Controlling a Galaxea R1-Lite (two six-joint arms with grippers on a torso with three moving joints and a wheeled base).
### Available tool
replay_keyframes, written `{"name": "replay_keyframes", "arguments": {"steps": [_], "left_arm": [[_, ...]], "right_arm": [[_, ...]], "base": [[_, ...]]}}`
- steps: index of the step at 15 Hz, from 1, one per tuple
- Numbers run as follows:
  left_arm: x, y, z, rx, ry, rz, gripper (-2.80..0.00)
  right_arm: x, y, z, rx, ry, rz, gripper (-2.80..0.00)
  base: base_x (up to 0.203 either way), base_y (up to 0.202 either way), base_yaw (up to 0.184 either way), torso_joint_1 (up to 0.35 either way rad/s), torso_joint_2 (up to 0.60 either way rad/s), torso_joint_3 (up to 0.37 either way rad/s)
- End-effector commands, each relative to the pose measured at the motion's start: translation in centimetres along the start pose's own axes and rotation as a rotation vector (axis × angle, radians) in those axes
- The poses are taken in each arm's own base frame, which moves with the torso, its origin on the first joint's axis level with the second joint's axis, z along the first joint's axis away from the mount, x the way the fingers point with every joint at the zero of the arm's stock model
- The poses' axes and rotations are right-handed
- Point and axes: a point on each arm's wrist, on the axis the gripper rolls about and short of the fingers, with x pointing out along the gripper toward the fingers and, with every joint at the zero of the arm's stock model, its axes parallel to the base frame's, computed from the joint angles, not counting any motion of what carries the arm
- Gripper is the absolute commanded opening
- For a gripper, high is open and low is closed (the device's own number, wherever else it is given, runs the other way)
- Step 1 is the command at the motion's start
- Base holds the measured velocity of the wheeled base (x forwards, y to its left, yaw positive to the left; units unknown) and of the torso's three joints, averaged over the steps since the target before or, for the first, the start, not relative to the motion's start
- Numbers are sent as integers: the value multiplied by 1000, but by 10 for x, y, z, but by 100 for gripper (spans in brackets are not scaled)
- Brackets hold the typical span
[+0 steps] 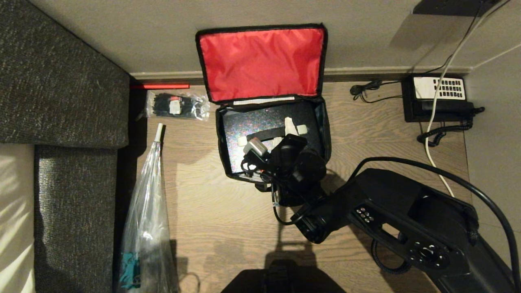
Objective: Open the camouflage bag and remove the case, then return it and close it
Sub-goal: Grip the handle
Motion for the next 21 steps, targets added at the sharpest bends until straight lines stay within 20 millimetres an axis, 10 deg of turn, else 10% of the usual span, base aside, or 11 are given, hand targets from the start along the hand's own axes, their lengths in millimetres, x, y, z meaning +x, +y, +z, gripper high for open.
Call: {"name": "replay_keyframes", "arguments": {"steps": [1, 9, 21], "left_arm": [[0, 0, -1, 1, 1, 0, -280], [0, 0, -1, 1, 1, 0, -280], [0, 0, -1, 1, 1, 0, -280]], "right_arm": [[-4, 1, 1, -5, 2, 0, -280], [-16, -11, 5, -2, -5, 33, -280], [-50, -149, 53, 157, -7, -63, -280]], "base": [[0, 0, 0, 0, 0, 0], [0, 0, 0, 0, 0, 0], [0, 0, 0, 0, 0, 0]]}}
